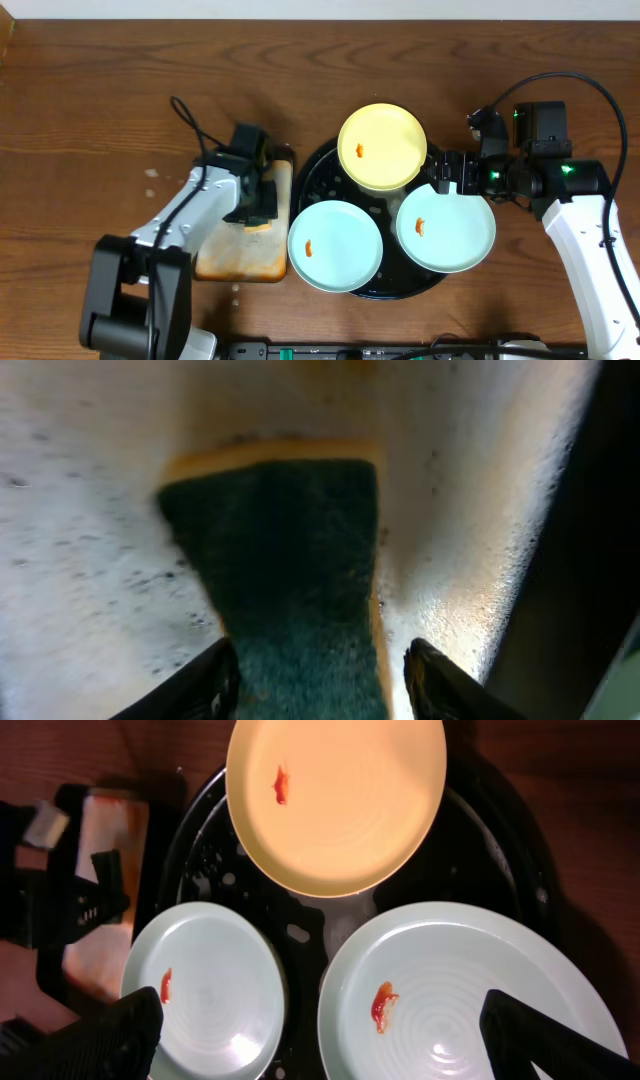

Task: Clean dirty plates on tray and stack at the side
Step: 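Scrub the metal tray with the sponge held in the left gripper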

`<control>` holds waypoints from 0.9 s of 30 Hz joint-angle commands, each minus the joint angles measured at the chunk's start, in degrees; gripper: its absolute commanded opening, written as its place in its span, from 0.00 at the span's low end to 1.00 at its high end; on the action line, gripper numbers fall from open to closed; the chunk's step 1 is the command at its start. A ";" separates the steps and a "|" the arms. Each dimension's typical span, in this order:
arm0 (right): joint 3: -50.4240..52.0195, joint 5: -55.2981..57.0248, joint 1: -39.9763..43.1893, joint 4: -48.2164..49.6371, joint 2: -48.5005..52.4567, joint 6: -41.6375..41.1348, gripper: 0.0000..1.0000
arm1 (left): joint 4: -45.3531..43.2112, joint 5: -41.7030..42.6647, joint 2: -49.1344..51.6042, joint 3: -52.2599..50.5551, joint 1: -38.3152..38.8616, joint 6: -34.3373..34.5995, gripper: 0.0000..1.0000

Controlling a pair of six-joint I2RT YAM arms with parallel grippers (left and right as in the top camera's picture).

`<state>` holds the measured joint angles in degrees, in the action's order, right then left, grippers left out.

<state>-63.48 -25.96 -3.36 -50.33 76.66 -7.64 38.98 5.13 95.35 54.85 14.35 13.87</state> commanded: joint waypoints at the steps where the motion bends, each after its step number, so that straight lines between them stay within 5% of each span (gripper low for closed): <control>1: -0.96 -0.39 -0.48 -0.02 -0.02 -0.66 0.99 | -0.98 -2.43 1.95 -0.44 1.01 0.87 0.38; 7: -0.96 -0.42 -0.48 -0.04 -0.02 -0.66 0.99 | -2.99 -4.31 5.77 -0.48 1.01 2.99 0.08; 12: -0.96 -0.39 -0.48 -0.04 -0.02 -0.63 0.99 | -1.11 -4.31 5.20 0.48 0.94 3.54 0.08; 15: -0.96 -0.39 -0.48 -0.02 -0.02 -0.63 0.99 | 2.86 -4.28 3.15 2.89 0.94 3.54 0.17; 20: -0.96 -0.39 -0.48 -0.02 -0.02 -0.63 0.99 | 6.21 -4.33 -2.82 4.42 0.94 3.54 0.47; 27: -0.96 -0.39 -0.48 -0.02 -0.02 -0.63 0.99 | 5.64 -8.66 -2.67 3.78 0.94 6.91 0.52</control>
<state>-63.48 -25.93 -3.36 -50.30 76.66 -7.64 44.60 0.60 91.72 58.37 15.22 17.65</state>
